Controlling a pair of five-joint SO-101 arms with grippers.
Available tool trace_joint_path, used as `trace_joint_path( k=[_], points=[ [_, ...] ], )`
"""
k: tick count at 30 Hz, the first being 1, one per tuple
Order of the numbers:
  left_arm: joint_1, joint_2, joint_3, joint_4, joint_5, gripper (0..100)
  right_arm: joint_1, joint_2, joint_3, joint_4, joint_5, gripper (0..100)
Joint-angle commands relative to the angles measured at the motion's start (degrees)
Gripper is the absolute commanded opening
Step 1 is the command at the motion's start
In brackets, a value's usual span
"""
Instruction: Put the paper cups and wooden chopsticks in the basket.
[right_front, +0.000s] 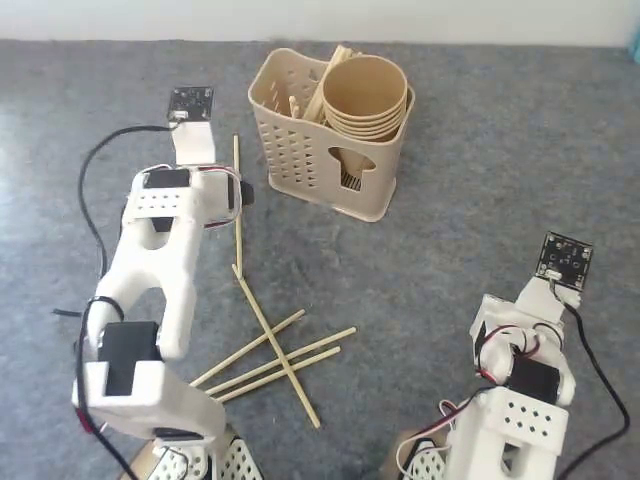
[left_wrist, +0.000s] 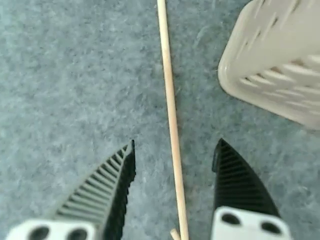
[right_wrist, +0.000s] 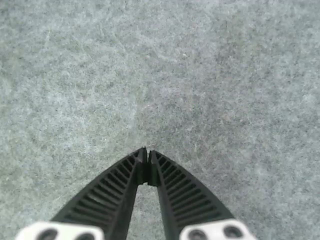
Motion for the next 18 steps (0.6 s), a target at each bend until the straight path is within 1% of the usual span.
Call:
trace_joint_path(
  k=[1,6,9,12,14,17,18],
  points=[
    [0.2,4.0,-2.6,-1.7,1.8,24,0.3,-1.1,0.1,-0.4,1.4,0.9],
    [0.2,15.1,-9.1,-0.7,2.1,24,0.3,-1.1,0.4,-0.7,1.4,0.9],
    [0.3,16.6,-13.4,4.0,1.9,24,0.3,-1.1,0.4,-0.7,1.4,0.9],
    [1.5,17.7,-13.8,4.1,1.8,23,0.3,-1.1,0.4,-0.7,1.4,0.9],
    [2.1,18.1,-13.8,4.1,1.8,19,0.3,-1.1,0.4,-0.7,1.4,0.9],
    [3.5,18.4,-13.8,4.3,1.8,4,0.3,-1.1,0.4,-0.7,1.4,0.9],
    [4.0,18.4,-13.8,4.4,1.8,0,0.3,-1.1,0.4,-0.7,1.4,0.9]
  ],
)
